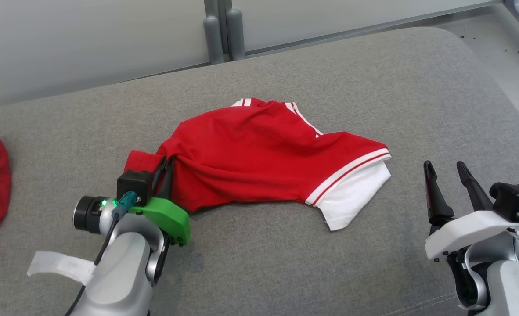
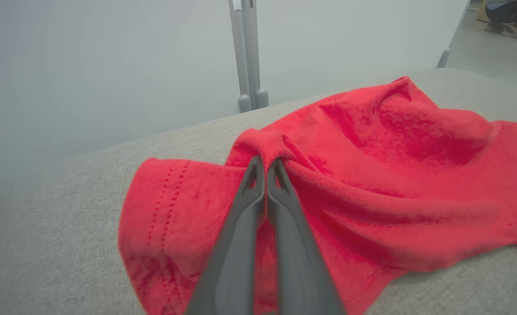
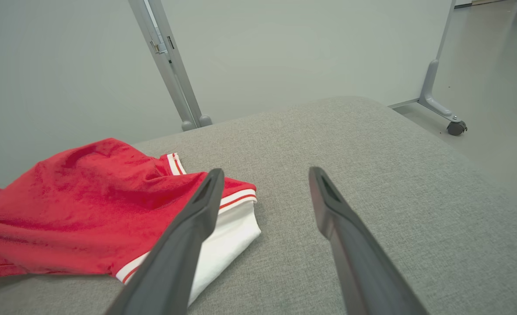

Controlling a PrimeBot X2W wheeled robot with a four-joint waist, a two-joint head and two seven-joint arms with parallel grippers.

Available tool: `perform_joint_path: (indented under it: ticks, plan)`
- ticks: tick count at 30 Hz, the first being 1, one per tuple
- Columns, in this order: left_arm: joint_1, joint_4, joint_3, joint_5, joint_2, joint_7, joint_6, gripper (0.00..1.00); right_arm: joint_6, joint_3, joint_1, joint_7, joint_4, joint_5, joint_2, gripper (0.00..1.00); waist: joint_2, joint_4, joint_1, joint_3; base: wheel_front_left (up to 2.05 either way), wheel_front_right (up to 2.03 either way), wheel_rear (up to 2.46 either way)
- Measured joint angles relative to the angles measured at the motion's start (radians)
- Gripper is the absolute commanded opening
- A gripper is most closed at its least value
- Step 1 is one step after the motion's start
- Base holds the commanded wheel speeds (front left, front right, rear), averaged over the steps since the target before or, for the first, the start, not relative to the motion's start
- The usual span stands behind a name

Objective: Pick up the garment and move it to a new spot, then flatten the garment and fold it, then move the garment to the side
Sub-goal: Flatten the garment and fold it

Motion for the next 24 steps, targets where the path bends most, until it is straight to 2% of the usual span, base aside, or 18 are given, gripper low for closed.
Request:
perform_joint_path:
  ticks: [6, 13, 14, 15, 16, 24]
  plan:
    - [-0.074, -0.007, -0.029, 0.023, -0.007, 0.003, -0.017, 0.0, 0.0, 0.011, 0.001, -0.008, 0.003, 0.008, 0.002, 1.0, 0.0, -0.022, 0.0, 0.011, 0.0, 0.0, 0.0]
    - [-0.128, 0.118, -0.038, 0.018, -0.02, 0.028, -0.022, 0.0, 0.0, 0.043, -0.011, -0.03, 0.028, 0.029, 0.003, 1.0, 0.0, -0.061, 0.0, 0.044, 0.0, 0.0, 0.0]
    - [-0.135, 0.135, -0.037, 0.017, -0.023, 0.026, -0.021, 0.17, 0.0, 0.047, -0.015, -0.034, 0.033, 0.034, 0.003, 1.0, 0.0, -0.066, 0.0, 0.05, 0.0, 0.0, 0.0]
    - [-0.142, 0.152, -0.036, 0.014, -0.026, 0.023, -0.02, 0.53, 0.0, 0.051, -0.018, -0.039, 0.038, 0.035, 0.003, 1.0, 0.0, -0.071, 0.0, 0.056, 0.0, 0.0, 0.0]
    - [-0.147, 0.166, -0.034, 0.007, -0.03, 0.022, -0.02, 1.0, 0.0, 0.055, -0.02, -0.043, 0.042, 0.04, 0.004, 1.0, 0.0, -0.075, 0.0, 0.063, 0.0, 0.0, 0.0]
    - [-0.172, 0.21, -0.019, -0.023, -0.048, 0.003, -0.029, 1.0, 0.0, 0.051, -0.029, -0.062, 0.069, 0.05, 0.004, 1.0, 0.0, -0.073, 0.0, 0.084, 0.0, 0.0, 0.0]
